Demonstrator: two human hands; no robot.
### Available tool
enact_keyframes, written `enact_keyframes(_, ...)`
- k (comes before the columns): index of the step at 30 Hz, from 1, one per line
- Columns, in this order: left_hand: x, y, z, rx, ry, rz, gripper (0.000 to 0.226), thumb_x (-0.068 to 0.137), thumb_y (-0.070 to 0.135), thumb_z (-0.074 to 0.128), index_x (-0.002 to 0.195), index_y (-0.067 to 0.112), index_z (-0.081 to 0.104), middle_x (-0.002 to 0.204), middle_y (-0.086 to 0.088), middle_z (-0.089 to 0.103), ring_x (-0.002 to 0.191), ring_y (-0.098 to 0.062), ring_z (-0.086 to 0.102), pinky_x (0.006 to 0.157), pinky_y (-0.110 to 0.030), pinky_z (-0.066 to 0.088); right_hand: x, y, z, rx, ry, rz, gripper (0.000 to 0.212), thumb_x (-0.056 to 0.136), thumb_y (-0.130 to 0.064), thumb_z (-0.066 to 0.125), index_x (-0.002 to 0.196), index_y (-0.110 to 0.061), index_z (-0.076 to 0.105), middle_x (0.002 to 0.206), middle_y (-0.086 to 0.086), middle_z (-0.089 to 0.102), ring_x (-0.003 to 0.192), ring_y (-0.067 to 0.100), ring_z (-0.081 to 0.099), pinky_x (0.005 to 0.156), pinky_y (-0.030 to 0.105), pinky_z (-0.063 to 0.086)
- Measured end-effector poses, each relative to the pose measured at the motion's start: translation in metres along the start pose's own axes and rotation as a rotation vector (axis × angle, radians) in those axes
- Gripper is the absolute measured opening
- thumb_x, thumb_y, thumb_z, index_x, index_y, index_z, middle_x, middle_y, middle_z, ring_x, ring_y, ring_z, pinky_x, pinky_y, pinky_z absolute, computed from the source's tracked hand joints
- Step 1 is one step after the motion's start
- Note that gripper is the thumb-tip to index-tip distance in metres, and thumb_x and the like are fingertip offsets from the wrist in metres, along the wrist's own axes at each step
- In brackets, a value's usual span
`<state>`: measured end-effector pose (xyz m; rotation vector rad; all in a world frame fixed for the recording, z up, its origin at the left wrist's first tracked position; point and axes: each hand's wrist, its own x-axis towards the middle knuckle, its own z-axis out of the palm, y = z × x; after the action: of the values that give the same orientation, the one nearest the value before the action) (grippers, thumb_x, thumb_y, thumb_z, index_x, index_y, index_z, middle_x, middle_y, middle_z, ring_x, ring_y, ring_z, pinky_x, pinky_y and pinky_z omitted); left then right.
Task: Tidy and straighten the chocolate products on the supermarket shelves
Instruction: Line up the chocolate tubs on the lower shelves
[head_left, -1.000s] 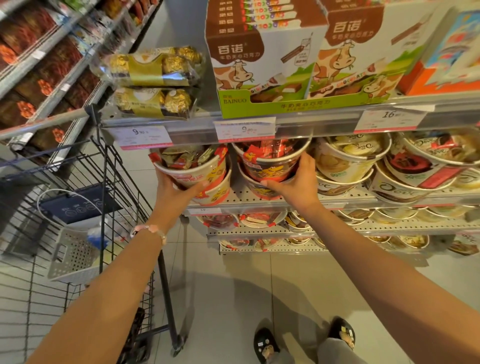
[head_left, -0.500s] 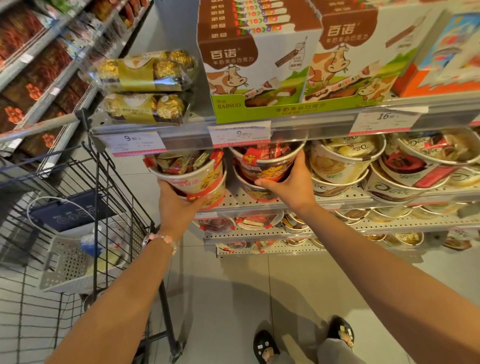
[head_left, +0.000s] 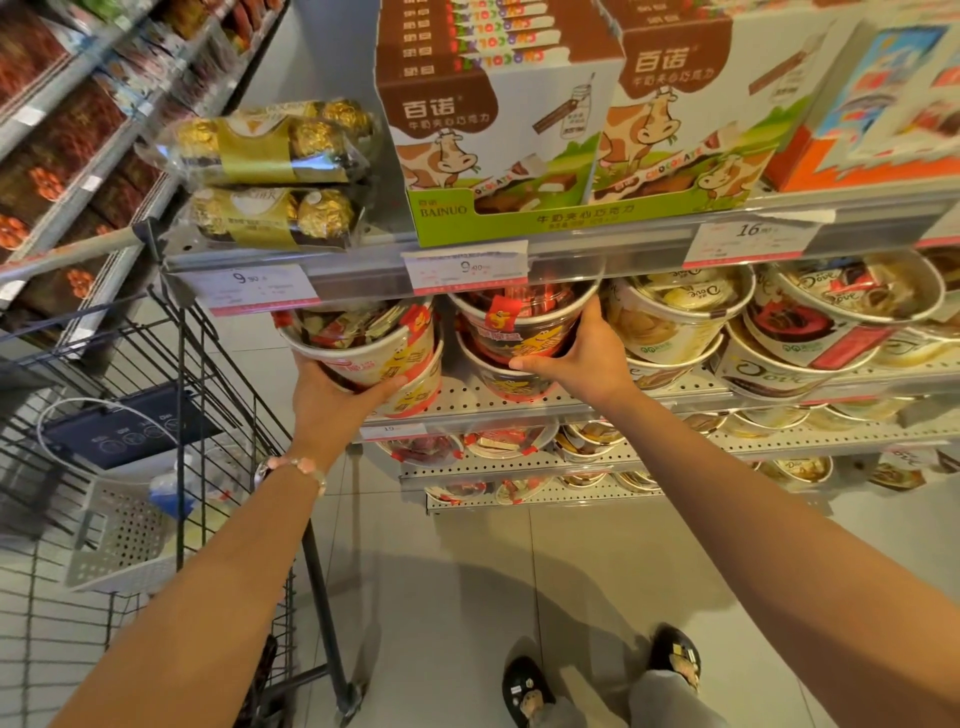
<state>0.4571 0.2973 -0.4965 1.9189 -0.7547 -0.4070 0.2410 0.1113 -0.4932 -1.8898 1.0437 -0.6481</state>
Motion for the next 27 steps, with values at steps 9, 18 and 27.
enact_keyframes(9, 0.006, 0.002, 0.0, 0.027, -0.004, -0.012, 0.093, 0.052, 0.046, 0.083, 0.131, 0.017, 0.043, 0.122, 0.002, 0.061, 0.112, -0.013, 0.058, 0.09, -0.032, 0.051, -0.001, -0.001, -0.002, 0.051, -0.025, 0.011, 0.104, 0.053, -0.039, 0.089, 0.137, -0.017, 0.031, 0.129, 0.002, 0.057, 0.119, 0.021, 0.054, 0.097, 0.036, 0.046)
enact_keyframes(18, -0.006, 0.01, 0.011, -0.054, 0.013, -0.06, 0.08, 0.067, 0.028, 0.082, 0.133, 0.018, 0.037, 0.119, 0.008, 0.058, 0.107, -0.008, 0.057, 0.083, -0.022, 0.05, -0.008, -0.011, -0.004, 0.18, -0.082, 0.028, 0.099, 0.062, -0.017, 0.087, 0.14, -0.014, 0.025, 0.134, 0.005, 0.05, 0.125, 0.019, 0.046, 0.102, 0.03, 0.04)
enact_keyframes(27, -0.069, 0.049, 0.059, -0.001, 0.219, -0.039, 0.08, 0.068, 0.011, 0.08, 0.136, 0.008, 0.038, 0.133, -0.013, 0.048, 0.125, -0.024, 0.046, 0.104, -0.042, 0.041, -0.06, -0.004, -0.039, 0.163, 0.035, -0.178, 0.068, 0.086, -0.009, 0.06, 0.141, -0.032, 0.027, 0.137, -0.019, 0.036, 0.129, 0.012, 0.04, 0.105, 0.028, 0.038)
